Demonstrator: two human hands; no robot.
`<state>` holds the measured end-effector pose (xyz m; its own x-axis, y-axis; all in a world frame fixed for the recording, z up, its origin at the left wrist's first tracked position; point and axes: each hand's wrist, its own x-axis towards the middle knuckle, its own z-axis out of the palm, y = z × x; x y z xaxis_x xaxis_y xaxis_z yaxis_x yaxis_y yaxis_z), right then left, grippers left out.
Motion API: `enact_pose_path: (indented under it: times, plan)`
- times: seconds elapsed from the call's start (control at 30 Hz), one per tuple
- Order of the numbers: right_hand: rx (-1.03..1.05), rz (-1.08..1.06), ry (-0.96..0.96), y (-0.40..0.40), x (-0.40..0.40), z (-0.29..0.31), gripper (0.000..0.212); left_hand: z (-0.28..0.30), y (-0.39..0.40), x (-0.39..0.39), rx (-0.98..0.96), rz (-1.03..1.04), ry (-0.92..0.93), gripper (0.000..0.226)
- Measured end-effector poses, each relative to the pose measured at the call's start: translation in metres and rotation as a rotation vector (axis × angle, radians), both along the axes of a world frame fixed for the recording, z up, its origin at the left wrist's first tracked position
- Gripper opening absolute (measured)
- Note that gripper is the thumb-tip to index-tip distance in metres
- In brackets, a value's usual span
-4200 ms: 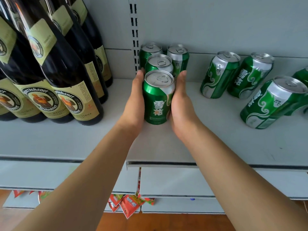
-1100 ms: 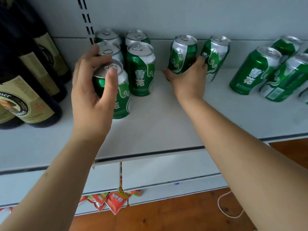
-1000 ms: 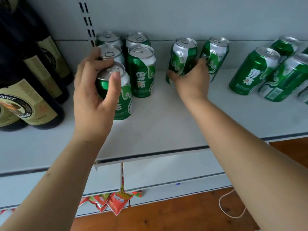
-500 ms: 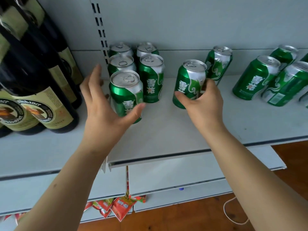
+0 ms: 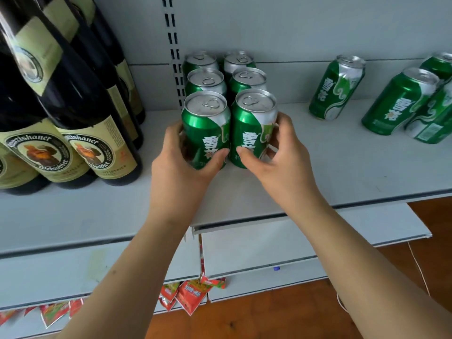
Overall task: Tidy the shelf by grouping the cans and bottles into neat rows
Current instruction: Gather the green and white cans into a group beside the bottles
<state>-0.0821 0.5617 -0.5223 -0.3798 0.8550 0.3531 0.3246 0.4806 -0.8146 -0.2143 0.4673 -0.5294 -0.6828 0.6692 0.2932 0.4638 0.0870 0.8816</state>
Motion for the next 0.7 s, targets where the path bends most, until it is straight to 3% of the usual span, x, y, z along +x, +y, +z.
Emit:
enact_pose_path:
  times: [0.13, 0.27, 0.37, 0.47, 0.6, 0.7]
  plan:
    - [-0.06, 0.045, -0.072, 0.002, 0.007, -0.005, 0.067, -0.001, 0.001, -0.001, -0.066, 0.004, 0.035, 0.064]
    - [-0.038, 0.032, -0.117, 0.0, 0.02, 0.008, 0.08, 0.009, -0.012, 0.008, -0.065, -0.036, 0.033, 0.095]
    - [-0.023, -0.093, -0.074, 0.007, 0.044, 0.027, 0.07, 0.024, -0.027, 0.024, 0.121, 0.073, 0.265, 0.062]
    - [0.041, -0.247, 0.046, 0.026, 0.074, 0.041, 0.047, 0.032, -0.026, 0.059, 0.261, -0.049, 0.357, 0.031]
    - [0.117, -0.331, 0.039, 0.065, 0.096, 0.045, 0.043, 0.023, 0.016, 0.116, 0.117, -0.332, 0.191, 0.03]
    - [0.195, -0.334, -0.076, 0.102, 0.103, 0.049, 0.054, 0.006, 0.069, 0.142, 0.005, -0.311, 0.099, 0.039]
